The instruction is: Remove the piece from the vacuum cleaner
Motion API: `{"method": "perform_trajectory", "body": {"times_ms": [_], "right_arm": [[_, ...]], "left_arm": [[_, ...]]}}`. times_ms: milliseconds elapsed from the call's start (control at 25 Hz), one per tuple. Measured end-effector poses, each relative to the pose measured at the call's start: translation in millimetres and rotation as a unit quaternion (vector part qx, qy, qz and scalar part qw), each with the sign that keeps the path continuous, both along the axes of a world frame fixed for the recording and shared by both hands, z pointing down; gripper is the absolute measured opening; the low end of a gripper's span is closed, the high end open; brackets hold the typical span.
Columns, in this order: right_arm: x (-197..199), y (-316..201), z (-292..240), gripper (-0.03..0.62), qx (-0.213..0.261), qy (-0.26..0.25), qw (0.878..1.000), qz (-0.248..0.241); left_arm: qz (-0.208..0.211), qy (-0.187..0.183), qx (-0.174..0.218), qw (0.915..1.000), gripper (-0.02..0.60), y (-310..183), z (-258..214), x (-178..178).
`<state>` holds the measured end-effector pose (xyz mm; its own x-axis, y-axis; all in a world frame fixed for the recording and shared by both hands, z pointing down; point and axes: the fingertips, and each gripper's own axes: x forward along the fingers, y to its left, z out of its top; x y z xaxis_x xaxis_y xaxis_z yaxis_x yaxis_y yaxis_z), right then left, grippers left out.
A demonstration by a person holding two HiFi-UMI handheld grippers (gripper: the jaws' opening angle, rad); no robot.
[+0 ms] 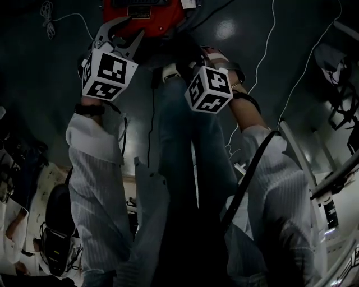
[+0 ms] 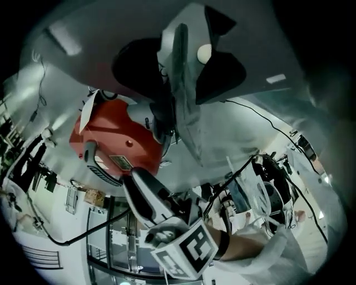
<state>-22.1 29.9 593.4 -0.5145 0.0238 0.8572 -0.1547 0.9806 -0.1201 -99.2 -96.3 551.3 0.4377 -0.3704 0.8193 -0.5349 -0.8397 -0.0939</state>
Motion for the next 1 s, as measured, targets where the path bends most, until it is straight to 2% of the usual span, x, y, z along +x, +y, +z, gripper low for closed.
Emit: {"method": "perform_trajectory", "body": {"times_ms": [160, 240, 400, 440, 480, 560, 760, 1000], "right_arm": [[-15.4, -0.7, 15.3, 0.155, 0.007, 0.017, 1.0, -0.008], [-21.5, 1.8, 22.1, 0.155, 0.001, 0.025, 1.0, -0.019], [-24.8, -0.5, 29.2, 0.14, 0.032, 0.045, 0.998, -0.026], [-24.8, -1.0, 29.6, 0.131, 0.039, 0.048, 0.998, -0.028], [-24.9, -0.5, 30.1, 0.089, 0.045, 0.052, 0.997, -0.033], [-25.2, 2.9, 32.2, 0.064, 0.054, 0.061, 0.996, -0.044], [-26.3, 11.0, 34.9, 0.041, 0.028, 0.069, 0.996, -0.054], [-30.3, 30.2, 30.6, 0.036, 0.01, 0.06, 0.995, -0.078]], "left_arm": [[0.033, 0.003, 0.008, 0.9994, 0.131, -1.7, 8.3, 9.0], [0.015, 0.028, -0.001, 0.9995, 0.132, -1.5, 9.0, 8.7], [-0.031, 0.077, -0.018, 0.9964, 0.128, -3.1, 10.3, 5.9], [-0.041, 0.085, -0.018, 0.9954, 0.122, -3.4, 10.6, 5.1], [-0.048, 0.09, -0.016, 0.9946, 0.114, -3.1, 10.8, 4.6], [-0.048, 0.092, -0.009, 0.9946, 0.108, -0.8, 11.2, 5.4], [-0.022, 0.075, 0.004, 0.9969, 0.058, 3.7, 11.8, 10.9], [-0.035, 0.084, 0.0, 0.9958, 0.055, 4.8, 13.2, 8.9]]}}
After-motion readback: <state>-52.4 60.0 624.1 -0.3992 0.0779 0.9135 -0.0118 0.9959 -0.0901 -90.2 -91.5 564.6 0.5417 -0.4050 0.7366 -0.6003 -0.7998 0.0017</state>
